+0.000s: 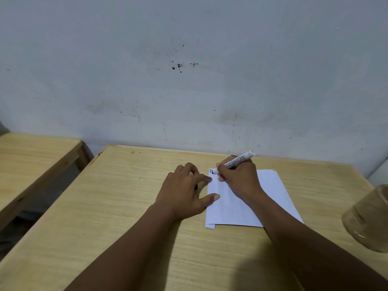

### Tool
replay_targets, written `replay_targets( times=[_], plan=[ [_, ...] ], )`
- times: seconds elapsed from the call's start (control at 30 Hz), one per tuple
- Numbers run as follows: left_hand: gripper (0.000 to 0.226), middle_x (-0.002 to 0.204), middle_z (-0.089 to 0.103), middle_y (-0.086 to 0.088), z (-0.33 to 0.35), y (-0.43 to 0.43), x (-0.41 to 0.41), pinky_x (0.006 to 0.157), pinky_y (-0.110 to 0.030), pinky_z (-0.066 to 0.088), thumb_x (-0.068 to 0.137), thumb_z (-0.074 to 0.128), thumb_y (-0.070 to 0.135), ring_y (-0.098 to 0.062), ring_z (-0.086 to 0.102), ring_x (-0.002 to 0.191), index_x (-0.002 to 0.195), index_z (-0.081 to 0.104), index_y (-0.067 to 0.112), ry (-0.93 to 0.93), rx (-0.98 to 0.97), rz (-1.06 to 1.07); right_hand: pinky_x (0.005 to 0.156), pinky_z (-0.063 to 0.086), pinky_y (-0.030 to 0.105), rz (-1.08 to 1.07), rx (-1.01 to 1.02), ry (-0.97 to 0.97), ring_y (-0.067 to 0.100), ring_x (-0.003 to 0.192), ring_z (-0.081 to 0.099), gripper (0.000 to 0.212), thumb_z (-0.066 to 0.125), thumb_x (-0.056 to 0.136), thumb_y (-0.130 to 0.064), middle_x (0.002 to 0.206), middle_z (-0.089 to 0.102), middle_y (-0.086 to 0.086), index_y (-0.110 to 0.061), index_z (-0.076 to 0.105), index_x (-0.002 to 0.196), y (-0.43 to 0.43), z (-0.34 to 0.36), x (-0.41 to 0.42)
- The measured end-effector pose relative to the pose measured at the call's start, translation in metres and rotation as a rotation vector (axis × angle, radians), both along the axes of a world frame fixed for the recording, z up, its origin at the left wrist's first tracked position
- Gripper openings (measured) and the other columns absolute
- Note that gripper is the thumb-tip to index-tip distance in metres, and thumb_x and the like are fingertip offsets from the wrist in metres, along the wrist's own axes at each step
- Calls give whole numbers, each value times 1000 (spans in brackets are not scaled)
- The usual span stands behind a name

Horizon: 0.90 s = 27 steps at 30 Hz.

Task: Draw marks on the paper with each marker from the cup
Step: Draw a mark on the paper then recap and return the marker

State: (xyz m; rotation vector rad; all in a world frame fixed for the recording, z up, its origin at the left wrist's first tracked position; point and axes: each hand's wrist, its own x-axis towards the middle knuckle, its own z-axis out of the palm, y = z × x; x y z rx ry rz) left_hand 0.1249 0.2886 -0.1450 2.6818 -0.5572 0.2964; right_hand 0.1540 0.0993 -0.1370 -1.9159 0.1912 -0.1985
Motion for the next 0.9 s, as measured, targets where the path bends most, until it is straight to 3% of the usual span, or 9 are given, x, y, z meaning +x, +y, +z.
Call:
replay_targets(
  times=[0.1, 0.2, 0.33, 0.43, 0.57, 0.73, 0.9],
  plan=[
    [63, 117, 56, 11, 2, -1, -3, 89, -37, 47, 80, 50, 80, -12, 52, 107, 127, 66, 42, 23, -34, 9, 50, 52, 28, -38, 107, 8, 14, 58, 73, 15, 73, 90, -24, 71, 78, 5, -12, 73, 82, 0, 6, 0],
    [51, 113, 58, 12, 3, 1, -6, 86, -32, 48, 86, 53, 61, -9, 55, 104, 127, 63, 33, 47, -227, 38, 43, 38, 24, -69, 373, 55, 18, 47, 57, 17, 69, 91, -18, 65, 69, 8, -10, 70, 77, -3, 18, 2],
    [8, 90, 62, 15, 3, 4, -10, 73, -25, 43, 85, 64, 30, -5, 59, 85, 91, 70, 27, 33, -353, 95, 39, 32, 21, -105, 566, 84, 13, 43, 50, 7, 72, 91, -16, 62, 62, 6, -14, 68, 86, -12, 43, -1],
    [8, 75, 71, 10, 14, 2, -12, 68, -27, 51, 86, 71, 25, -5, 66, 75, 78, 74, 24, 87, -495, 190, 41, 37, 23, -39, 552, 30, 15, 45, 56, 5, 70, 91, -11, 69, 64, 11, -11, 67, 87, -23, 71, -10],
    [7, 76, 80, 5, 51, -10, -12, 70, -27, 54, 86, 79, 24, -12, 74, 73, 80, 80, 21, 273, -851, 195, 47, 38, 25, 70, 565, 106, 21, 50, 61, 10, 60, 92, -13, 67, 65, 11, -7, 66, 87, -44, 107, -37],
    [8, 88, 81, -1, 108, -54, -31, 76, -30, 53, 90, 77, 19, -22, 77, 84, 94, 78, 13, 502, -1288, 35, 48, 39, 26, 81, 596, 76, 18, 50, 64, 17, 58, 94, -16, 68, 67, 10, -3, 67, 89, -74, 130, -80],
    [23, 99, 81, -3, 129, -101, -54, 82, -29, 56, 90, 76, 24, -21, 77, 90, 108, 75, 9, 655, -1479, -46, 47, 42, 24, 59, 693, -15, 15, 51, 66, 18, 63, 94, -17, 68, 70, 7, -6, 71, 82, -101, 146, -121]
  ],
)
